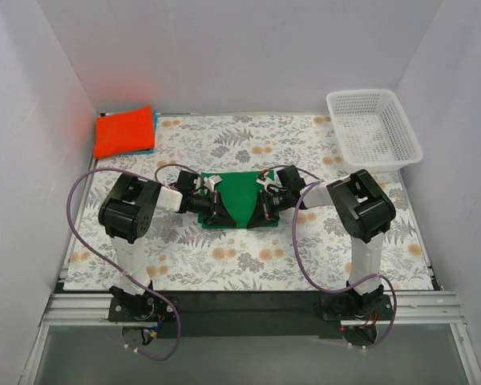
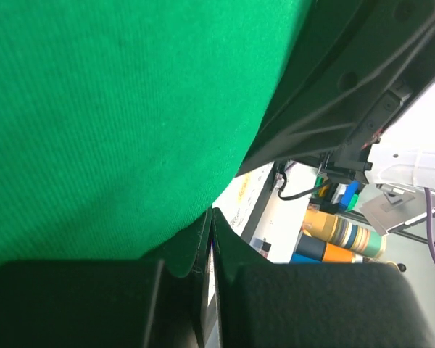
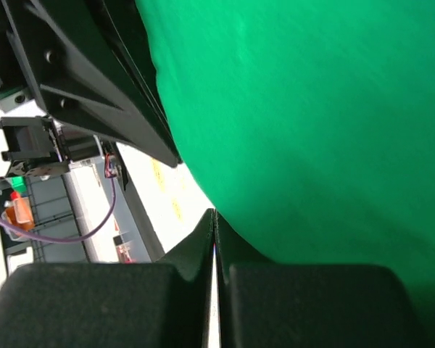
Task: Fold and stack the t-shirts
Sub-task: Fold the tshirt
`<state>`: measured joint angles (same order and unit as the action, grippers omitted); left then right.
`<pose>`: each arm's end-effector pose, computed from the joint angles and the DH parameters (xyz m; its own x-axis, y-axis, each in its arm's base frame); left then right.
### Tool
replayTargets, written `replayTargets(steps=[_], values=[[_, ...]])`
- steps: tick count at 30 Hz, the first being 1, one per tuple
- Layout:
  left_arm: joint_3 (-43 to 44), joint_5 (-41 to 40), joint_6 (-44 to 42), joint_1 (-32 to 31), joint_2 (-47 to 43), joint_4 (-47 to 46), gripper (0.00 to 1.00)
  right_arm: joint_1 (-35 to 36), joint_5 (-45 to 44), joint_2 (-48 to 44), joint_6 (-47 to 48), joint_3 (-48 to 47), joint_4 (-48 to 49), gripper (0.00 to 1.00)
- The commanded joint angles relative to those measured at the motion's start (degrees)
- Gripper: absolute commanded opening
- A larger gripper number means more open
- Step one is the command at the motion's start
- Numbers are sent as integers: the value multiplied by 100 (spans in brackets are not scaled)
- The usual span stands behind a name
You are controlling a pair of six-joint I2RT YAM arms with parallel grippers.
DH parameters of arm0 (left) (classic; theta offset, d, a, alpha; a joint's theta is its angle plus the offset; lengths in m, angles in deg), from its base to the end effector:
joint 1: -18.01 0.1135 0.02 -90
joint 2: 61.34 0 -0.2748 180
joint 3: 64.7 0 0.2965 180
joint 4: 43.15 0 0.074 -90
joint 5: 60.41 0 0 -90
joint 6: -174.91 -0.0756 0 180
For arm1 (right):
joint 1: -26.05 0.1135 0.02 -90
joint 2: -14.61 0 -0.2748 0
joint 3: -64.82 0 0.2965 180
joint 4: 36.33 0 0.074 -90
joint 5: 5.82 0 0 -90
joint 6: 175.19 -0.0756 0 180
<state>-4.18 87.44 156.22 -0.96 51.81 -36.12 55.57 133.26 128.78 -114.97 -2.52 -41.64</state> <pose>0.3250 -0.1794 0.0319 -0.8085 -0.2551 0.5303 -0.5881 0.3825 -0.7126 0.3297 0.2523 0.0504 -0.9570 -0.1680 -0.2364 -0.2892 0.4896 0.8226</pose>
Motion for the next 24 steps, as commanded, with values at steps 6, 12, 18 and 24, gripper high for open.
replayTargets(steps=[6, 12, 18, 24], values=[[-155, -239, -846, 516, 235, 621, 0, -508, -1049, -123, 877, 239, -970, 1], [-252, -107, -1470, 938, 103, 1061, 0, -719, -1322, -343, 1202, 538, -1182, 1], [-120, -168, -2032, 1000, -72, 1641, 0, -842, -1480, -404, 1431, 495, -1410, 1], [-41, 243, -2630, 1184, -380, 2299, 0, -904, -639, -816, 1923, 179, -1972, 1]])
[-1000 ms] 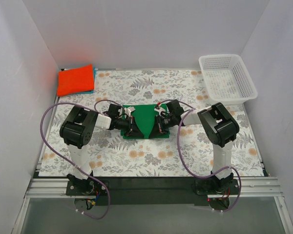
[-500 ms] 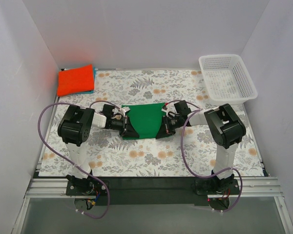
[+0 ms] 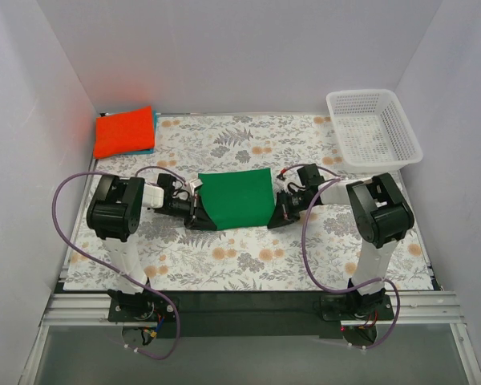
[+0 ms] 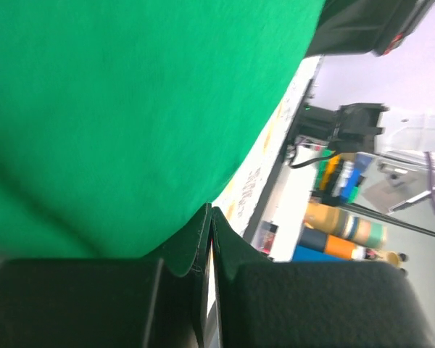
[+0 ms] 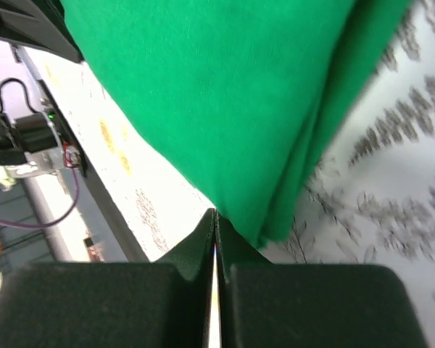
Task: Fold and stack the t-shirts
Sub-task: Fold the tshirt
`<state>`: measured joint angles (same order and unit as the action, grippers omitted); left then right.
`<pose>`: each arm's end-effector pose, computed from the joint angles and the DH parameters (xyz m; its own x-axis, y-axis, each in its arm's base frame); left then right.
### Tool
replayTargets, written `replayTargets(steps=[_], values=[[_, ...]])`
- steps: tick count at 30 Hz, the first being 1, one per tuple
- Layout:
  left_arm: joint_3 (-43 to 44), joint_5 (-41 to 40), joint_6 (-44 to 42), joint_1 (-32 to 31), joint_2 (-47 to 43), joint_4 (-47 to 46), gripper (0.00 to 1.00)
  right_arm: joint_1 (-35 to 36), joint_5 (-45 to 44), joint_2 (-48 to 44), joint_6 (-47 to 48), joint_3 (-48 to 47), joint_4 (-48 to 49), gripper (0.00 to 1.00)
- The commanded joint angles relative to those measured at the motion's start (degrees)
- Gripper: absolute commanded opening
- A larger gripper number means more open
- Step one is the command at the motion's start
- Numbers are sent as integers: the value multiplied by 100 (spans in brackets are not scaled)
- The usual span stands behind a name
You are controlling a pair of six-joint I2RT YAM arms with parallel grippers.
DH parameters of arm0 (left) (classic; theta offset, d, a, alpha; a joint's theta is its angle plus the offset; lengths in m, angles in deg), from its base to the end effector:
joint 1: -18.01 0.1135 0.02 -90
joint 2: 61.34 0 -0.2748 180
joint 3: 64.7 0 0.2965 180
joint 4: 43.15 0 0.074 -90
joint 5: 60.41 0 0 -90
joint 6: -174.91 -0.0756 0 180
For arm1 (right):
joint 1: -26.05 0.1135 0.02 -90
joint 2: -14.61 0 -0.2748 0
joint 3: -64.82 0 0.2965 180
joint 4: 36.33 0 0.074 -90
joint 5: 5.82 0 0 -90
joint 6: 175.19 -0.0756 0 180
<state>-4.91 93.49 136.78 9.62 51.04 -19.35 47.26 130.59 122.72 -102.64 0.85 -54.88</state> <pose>0.3166 -0.1153 0.0278 -0.8086 -0.2305 0.5413 -0.5876 0.3612 -0.7240 0.3308 0.1871 0.0561 -0.9579 -0.1500 -0.2447 -0.2851 0.5949 0.7515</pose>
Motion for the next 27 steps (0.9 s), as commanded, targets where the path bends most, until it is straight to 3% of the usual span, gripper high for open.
replayTargets(steps=[1, 5, 8, 12, 17, 27], values=[[83, -239, -949, 126, -574, 712, 1, -73, -126, -482, 734, -228, -683, 1], [425, 377, -987, 135, -1226, 793, 4, -65, 614, -1117, 717, -737, -710, 1], [909, 221, -322, 135, -1289, 102, 3, -82, 518, -1021, 699, -1562, -684, 1], [1366, -324, 725, 135, -745, -1060, 3, -126, 438, -214, 349, -2451, -307, 1], [1920, -931, 1702, 144, 160, -2220, 4, -205, 483, 841, -416, -3075, 826, 1], [2465, -1494, 2274, 617, 1277, -2486, 3, -644, 140, 2424, -522, -3963, 1118, 1]])
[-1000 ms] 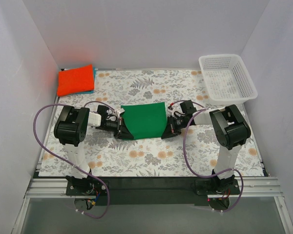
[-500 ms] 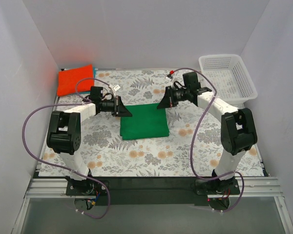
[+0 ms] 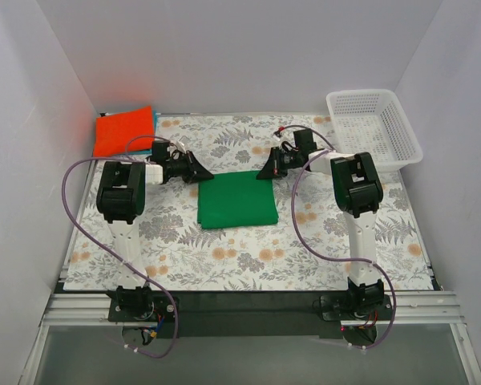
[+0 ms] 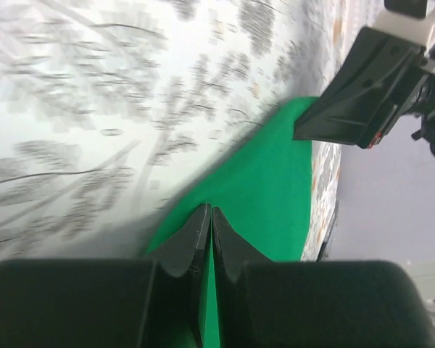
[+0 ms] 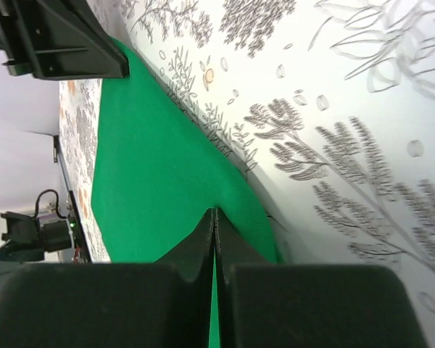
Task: Fold and stack the t-shirts
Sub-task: Fold the tshirt, then neatly place the folded tshirt to the corner
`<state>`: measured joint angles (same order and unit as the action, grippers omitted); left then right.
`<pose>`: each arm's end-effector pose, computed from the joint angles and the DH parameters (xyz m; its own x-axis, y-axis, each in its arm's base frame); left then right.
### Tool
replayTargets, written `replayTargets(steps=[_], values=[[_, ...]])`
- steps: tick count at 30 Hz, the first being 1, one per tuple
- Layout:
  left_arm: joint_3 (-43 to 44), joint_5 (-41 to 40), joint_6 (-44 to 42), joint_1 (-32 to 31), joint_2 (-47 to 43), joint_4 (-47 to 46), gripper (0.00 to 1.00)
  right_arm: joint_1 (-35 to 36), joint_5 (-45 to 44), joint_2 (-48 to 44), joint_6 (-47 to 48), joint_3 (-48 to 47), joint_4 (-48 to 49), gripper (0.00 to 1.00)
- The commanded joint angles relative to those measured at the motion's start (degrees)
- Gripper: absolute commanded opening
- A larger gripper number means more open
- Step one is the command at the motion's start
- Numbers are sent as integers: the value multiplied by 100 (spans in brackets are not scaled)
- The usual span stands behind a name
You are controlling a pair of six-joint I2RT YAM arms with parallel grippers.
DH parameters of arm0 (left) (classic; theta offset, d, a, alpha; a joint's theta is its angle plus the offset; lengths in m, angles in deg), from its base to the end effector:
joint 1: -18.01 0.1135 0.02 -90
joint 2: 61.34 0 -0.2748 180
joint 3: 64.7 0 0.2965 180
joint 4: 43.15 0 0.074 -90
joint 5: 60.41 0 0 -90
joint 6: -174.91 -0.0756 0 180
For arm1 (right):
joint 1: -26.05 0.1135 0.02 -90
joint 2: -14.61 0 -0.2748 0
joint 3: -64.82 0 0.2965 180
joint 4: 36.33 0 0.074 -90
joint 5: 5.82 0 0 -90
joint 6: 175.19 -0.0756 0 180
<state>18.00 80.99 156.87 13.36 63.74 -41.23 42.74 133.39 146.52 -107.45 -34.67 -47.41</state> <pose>0.4773 -0.0981 0.0539 -0.7937 -0.5306 0.2974 -0.4736 0.2324 -0.8495 0.5040 0.2109 0.0741 -0.8806 -0.0057 -0.4739 -0.4107 0.5081 0.7571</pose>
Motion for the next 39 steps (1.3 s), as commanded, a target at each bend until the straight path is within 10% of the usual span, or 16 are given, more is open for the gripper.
replayTargets(steps=[1, 9, 15, 20, 22, 28, 39], values=[[210, -235, 335, 306, 147, -290, 3, -227, -183, 192, -41, -430, 371, 1], [316, 151, 187, 807, 202, -149, 7, -535, -158, -50, -147, -421, 344, 2], [-132, 432, -489, 1079, -1440, 166, 37, -509, 168, -1516, -209, -79, 309, 43], [-606, 363, -990, 1448, -2793, 938, 86, -229, -86, -2494, 520, 255, -478, 88], [-669, 301, -1410, 1650, -3416, 1387, 87, -61, -279, -2846, 1036, 378, -832, 92], [-396, 292, -1984, 2309, -4052, 3626, 89, 1150, -1944, -3383, 2443, 458, -2037, 84], [-1476, -797, -1854, 2697, -5071, 4202, 92, 4052, -4481, -2428, 3729, -34, -2670, 57]])
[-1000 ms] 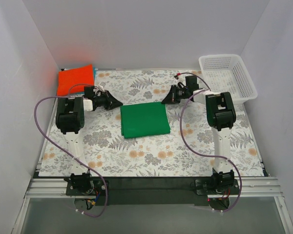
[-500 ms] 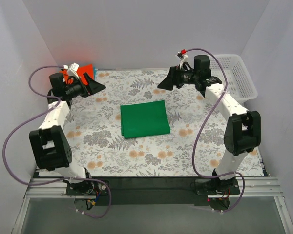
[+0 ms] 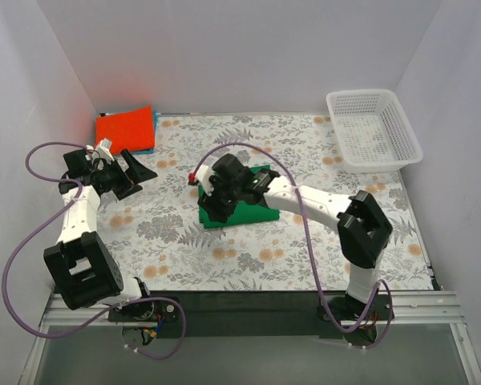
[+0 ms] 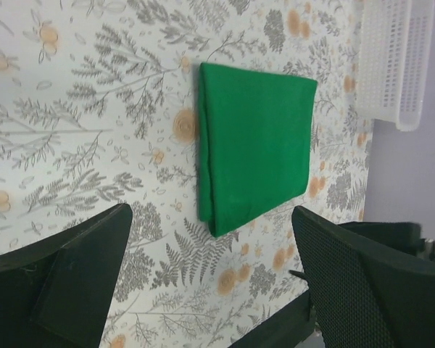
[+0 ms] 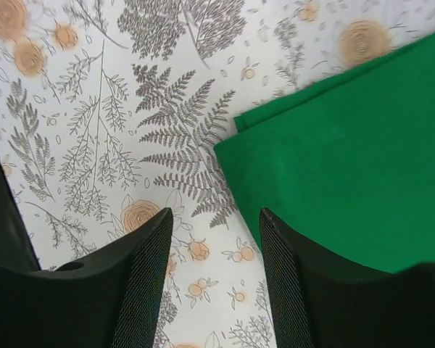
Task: Fold and stack the t-shirts
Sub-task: Neatly place the folded tshirt to the corner
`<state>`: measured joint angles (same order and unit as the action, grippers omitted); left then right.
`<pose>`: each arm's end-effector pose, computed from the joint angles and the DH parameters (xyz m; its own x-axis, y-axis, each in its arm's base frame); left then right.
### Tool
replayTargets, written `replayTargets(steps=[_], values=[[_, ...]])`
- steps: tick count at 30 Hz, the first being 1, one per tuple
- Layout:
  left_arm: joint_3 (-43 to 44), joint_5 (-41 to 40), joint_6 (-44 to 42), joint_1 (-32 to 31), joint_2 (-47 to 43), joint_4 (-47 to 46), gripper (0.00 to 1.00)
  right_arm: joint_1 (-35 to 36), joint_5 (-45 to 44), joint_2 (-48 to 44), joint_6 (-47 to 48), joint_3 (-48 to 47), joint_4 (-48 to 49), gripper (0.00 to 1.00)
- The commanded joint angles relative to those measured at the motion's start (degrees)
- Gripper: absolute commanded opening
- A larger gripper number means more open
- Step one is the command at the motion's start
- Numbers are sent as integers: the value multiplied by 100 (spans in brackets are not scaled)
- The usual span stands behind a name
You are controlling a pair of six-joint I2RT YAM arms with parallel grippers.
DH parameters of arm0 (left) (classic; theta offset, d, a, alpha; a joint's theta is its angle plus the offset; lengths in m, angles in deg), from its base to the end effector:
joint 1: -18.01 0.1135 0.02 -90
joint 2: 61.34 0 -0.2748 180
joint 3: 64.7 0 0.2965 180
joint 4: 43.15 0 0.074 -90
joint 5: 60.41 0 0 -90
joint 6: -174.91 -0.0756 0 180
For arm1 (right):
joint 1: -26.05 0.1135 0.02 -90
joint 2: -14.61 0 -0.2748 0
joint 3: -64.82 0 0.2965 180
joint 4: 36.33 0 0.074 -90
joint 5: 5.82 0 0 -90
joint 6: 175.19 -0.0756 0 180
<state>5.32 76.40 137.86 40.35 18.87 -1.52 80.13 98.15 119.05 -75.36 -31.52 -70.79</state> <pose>0.3380 0.0793 0.2330 -0.5631 -0.8220 0.0850 -0.4859 0.2462 -0.8386 0.2730 0.4080 0.2382 -0.2390 -0.6123 -0.7536 -0.9449 0.3255 0.0351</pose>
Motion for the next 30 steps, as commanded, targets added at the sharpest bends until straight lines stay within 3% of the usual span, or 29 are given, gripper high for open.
replayTargets(steps=[1, 10, 28, 30], values=[[-271, -391, 92, -2, -602, 213, 93, 418, -1098, 435, 538, -401, -358, 57], [-789, -857, 515, -2, -716, -130, 94, 981, -1554, 1385, 573, -1016, -516, 52], [-1563, -1059, 796, -11, -1032, -595, 95, 771, -1442, 2036, 398, -1202, -508, 44], [-1607, -1007, 813, -11, -1068, -649, 95, 674, -1276, 2028, 389, -1228, -508, 29]])
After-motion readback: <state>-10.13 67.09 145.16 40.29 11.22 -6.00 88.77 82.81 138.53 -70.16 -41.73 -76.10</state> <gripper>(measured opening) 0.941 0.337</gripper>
